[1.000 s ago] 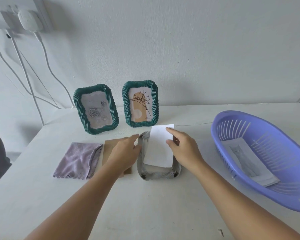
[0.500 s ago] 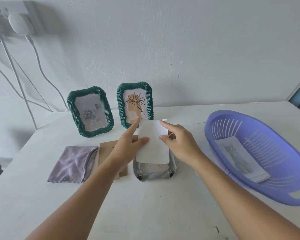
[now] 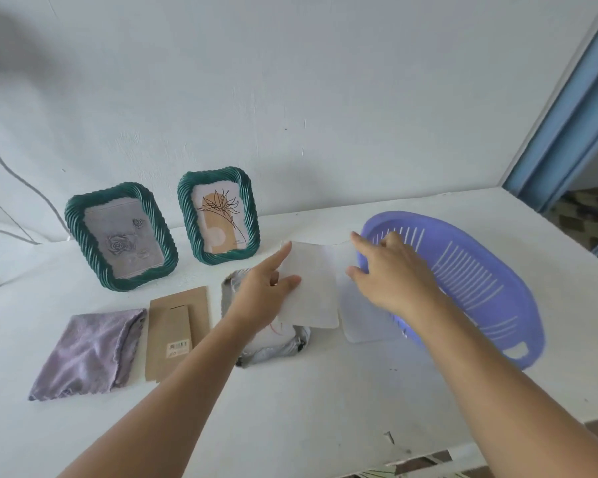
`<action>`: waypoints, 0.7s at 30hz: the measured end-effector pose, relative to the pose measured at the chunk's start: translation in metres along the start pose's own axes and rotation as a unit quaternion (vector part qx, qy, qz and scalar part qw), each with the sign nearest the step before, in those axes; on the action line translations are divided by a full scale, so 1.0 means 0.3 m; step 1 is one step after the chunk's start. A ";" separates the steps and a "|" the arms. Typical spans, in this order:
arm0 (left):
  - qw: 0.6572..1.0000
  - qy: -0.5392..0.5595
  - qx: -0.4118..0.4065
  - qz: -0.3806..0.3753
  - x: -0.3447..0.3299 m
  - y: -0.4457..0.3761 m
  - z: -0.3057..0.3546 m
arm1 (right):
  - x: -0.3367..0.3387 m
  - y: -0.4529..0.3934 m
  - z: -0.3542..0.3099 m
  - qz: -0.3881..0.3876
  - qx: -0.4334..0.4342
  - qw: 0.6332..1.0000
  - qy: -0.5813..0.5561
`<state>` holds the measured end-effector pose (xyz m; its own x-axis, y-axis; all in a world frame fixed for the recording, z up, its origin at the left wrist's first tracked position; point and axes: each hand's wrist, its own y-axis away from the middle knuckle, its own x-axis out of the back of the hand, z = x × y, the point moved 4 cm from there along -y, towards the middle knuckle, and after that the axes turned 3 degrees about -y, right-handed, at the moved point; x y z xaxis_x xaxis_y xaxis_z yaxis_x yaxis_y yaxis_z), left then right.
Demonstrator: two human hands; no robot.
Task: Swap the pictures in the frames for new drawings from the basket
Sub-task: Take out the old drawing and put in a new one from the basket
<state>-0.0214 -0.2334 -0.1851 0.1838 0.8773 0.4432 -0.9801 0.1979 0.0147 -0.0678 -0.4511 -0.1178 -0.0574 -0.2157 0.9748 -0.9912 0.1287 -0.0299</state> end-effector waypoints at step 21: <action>0.991 -0.100 0.036 -0.082 -0.309 -0.081 0.091 | -0.017 0.031 0.094 -0.004 0.010 0.986 -0.166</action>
<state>-0.0166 -0.3315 -0.2020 0.3302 0.7296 0.5989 -0.9422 0.2926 0.1630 -0.0801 -0.4762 -0.1293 -0.0828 -0.5212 0.8494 -0.9938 0.1068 -0.0313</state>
